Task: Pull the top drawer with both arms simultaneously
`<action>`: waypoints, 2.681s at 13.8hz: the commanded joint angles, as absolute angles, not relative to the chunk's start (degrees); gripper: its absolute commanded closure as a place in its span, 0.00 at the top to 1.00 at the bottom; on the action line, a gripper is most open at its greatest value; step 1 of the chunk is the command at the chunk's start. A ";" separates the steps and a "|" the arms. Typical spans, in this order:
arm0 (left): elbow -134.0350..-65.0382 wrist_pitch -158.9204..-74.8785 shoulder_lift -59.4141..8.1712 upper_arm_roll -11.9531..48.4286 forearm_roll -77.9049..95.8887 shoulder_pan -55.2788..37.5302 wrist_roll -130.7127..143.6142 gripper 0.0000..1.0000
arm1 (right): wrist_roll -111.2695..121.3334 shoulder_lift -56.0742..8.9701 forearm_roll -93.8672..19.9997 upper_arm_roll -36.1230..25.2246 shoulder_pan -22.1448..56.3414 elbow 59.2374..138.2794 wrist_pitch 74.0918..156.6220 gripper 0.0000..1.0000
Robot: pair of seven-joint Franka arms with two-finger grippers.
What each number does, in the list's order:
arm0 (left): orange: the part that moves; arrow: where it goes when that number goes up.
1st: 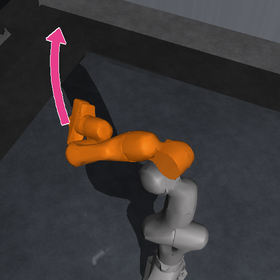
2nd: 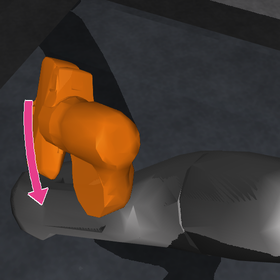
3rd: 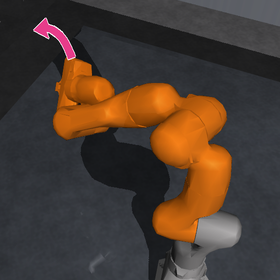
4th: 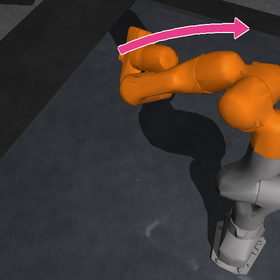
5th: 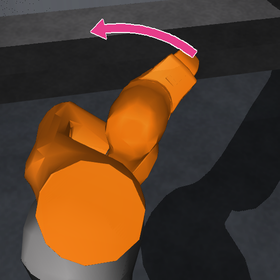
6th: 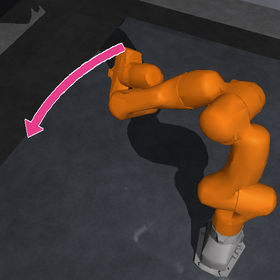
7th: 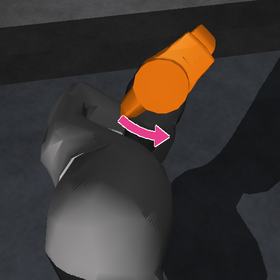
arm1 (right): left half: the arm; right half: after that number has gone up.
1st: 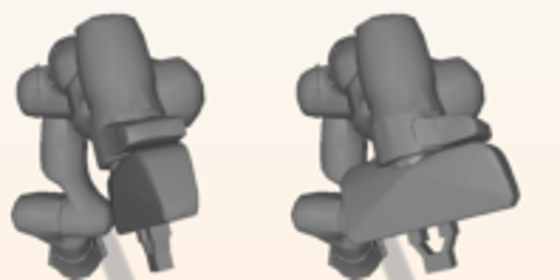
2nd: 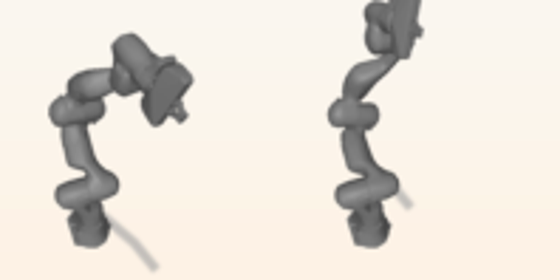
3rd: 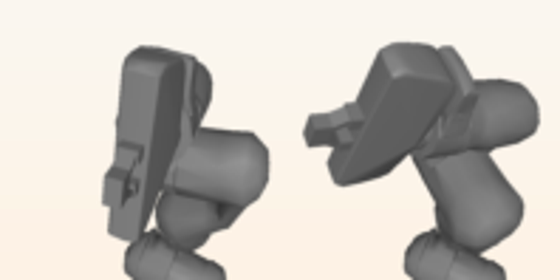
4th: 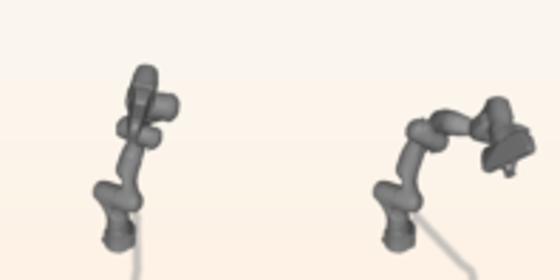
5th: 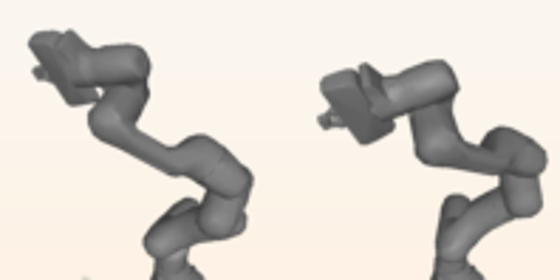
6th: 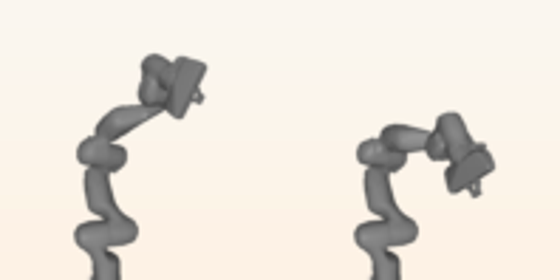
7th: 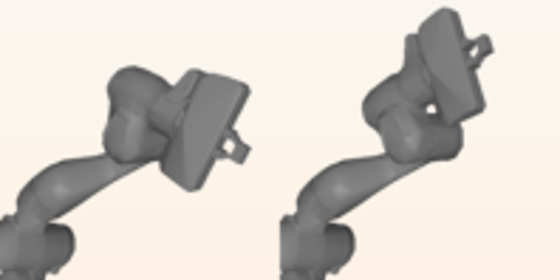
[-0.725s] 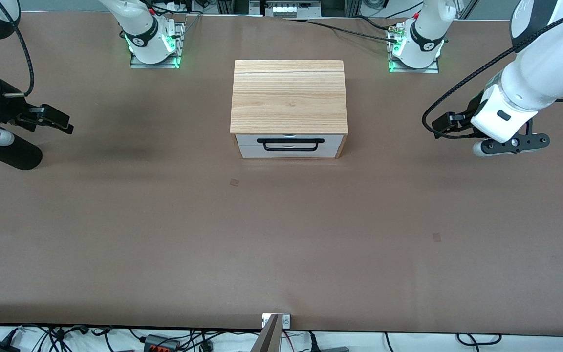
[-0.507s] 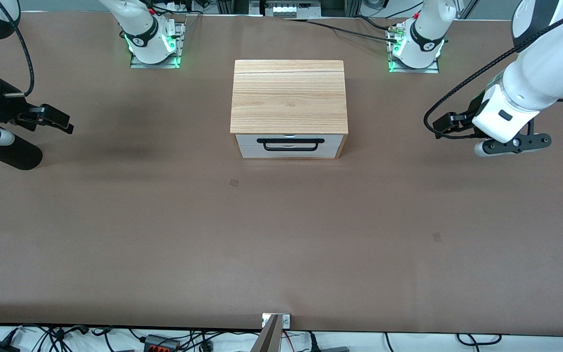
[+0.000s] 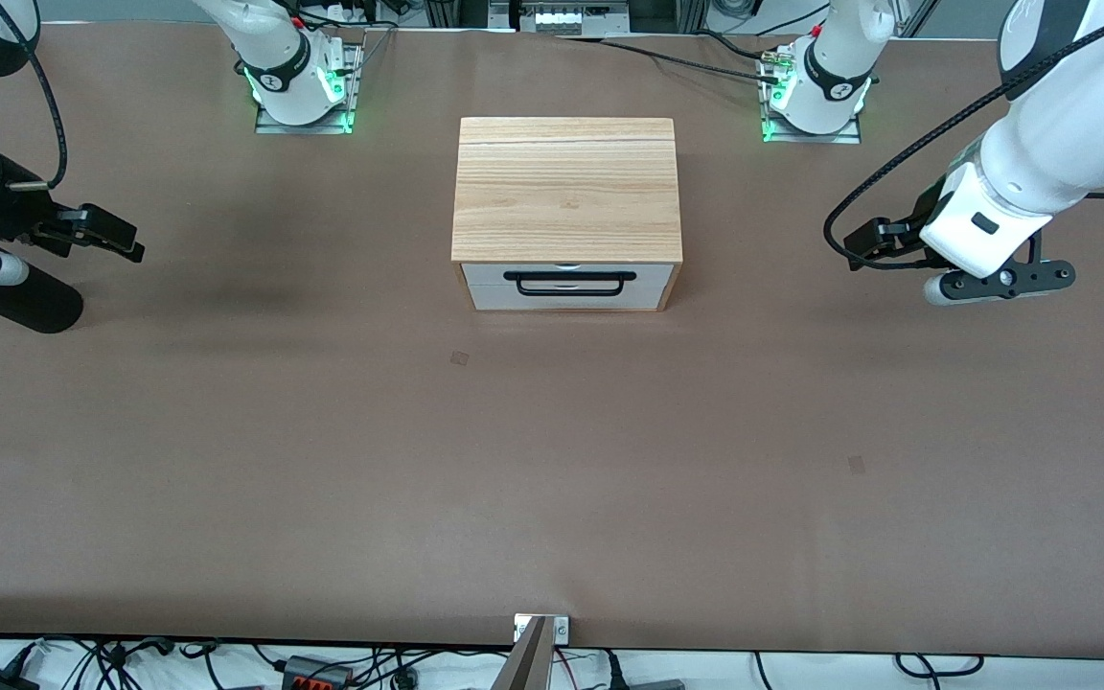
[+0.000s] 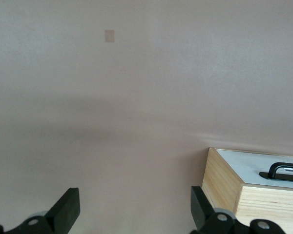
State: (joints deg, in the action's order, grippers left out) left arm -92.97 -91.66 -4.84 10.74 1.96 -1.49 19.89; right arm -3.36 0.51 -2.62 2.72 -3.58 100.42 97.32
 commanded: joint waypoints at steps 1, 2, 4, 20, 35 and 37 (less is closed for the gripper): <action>-90.88 -92.01 -7.90 11.07 6.04 -1.41 19.07 1.00 | -3.86 -0.79 -3.25 3.51 -3.25 97.74 94.58 1.00; -90.88 -93.33 -9.13 11.07 7.98 -1.32 19.07 1.00 | -3.43 -0.96 -3.43 3.52 -2.38 97.65 94.31 1.00; -90.97 -95.79 -12.03 11.07 13.24 -1.32 17.85 1.00 | -3.26 -2.28 -3.78 3.52 -1.06 97.73 93.17 1.00; -92.28 -96.07 -39.80 14.49 60.88 -1.41 -29.69 1.00 | 4.81 -28.73 -52.52 3.87 21.44 93.69 119.51 1.00; -99.31 -96.59 -45.62 16.17 74.53 -2.02 -48.87 0.67 | 54.21 -34.71 -98.26 4.75 21.36 110.39 106.96 0.99; -100.89 -96.50 -45.62 16.26 75.66 -1.93 -48.95 0.62 | 54.75 -36.29 -98.53 4.75 21.62 110.39 106.88 0.76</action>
State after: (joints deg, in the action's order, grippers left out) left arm -99.22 -96.80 -45.90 15.86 73.37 -2.25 -47.18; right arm 52.52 -35.45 -97.05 4.41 21.91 109.79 107.78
